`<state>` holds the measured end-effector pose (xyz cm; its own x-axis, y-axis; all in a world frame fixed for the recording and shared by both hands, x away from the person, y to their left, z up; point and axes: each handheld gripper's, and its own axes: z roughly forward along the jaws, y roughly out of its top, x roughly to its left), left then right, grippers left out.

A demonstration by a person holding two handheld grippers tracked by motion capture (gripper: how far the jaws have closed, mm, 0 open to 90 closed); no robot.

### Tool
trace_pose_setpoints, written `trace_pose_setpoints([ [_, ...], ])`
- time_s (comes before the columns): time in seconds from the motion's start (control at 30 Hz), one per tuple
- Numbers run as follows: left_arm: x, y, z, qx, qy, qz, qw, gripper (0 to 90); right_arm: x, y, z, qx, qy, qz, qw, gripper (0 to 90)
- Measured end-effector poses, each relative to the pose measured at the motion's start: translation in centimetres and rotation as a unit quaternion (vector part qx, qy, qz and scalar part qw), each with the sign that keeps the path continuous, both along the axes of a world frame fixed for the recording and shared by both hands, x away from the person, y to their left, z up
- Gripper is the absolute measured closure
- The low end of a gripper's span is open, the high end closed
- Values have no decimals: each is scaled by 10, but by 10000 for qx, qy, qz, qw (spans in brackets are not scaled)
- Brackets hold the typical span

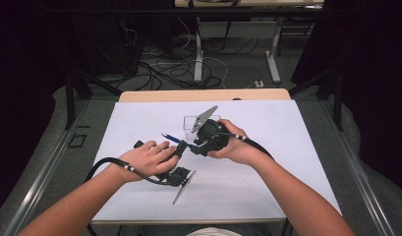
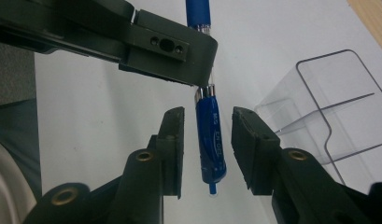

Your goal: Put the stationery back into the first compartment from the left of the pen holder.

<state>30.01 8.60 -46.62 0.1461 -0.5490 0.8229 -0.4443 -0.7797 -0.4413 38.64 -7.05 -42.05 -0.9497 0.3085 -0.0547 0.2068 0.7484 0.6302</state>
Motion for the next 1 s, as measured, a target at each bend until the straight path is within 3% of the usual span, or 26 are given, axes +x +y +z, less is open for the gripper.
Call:
trace_pose_setpoints([
  [0.07,-1,-1,-1,5,-78,-88,9999,799,-2,3,-2,-103,44,-14,9999,663],
  [0.1,-2,-1,0,61,0,29,10000,799,-1,3,-3,-139,30,49,9999,668],
  [0.2,-2,-1,-1,-39,67,-71,9999,799,0,5,-5,-178,61,84,9998,695],
  [0.27,-2,-1,-2,34,85,-10,10000,799,0,6,-6,-209,53,87,9997,716],
  [0.33,-3,-2,0,168,-27,-114,9998,799,-1,6,-7,-231,74,91,9997,722],
  [0.4,-4,-1,-1,132,-79,-170,9997,799,0,8,-8,-255,60,137,9996,742],
  [0.47,-4,1,-6,-130,-193,-356,9991,799,-1,8,-8,-270,89,127,9995,744],
  [0.5,-4,0,-5,-24,-147,-296,9994,799,0,9,-9,-280,90,206,9994,769],
  [0.53,-4,0,-5,-46,-113,-283,9995,799,0,9,-9,-280,90,206,9994,769],
  [0.6,-4,0,-5,-22,-214,-365,9991,799,0,9,-9,-322,75,162,9993,788],
  [0.63,-4,-1,-4,40,-166,-330,9993,798,0,10,-10,-339,106,183,9992,792],
  [0.87,-4,-1,-7,1,-240,-423,9988,797,1,11,-11,-355,133,183,9991,798],
  [1.0,-3,-1,-7,53,-132,-336,9993,790,0,12,-12,-385,145,154,9990,799],
])
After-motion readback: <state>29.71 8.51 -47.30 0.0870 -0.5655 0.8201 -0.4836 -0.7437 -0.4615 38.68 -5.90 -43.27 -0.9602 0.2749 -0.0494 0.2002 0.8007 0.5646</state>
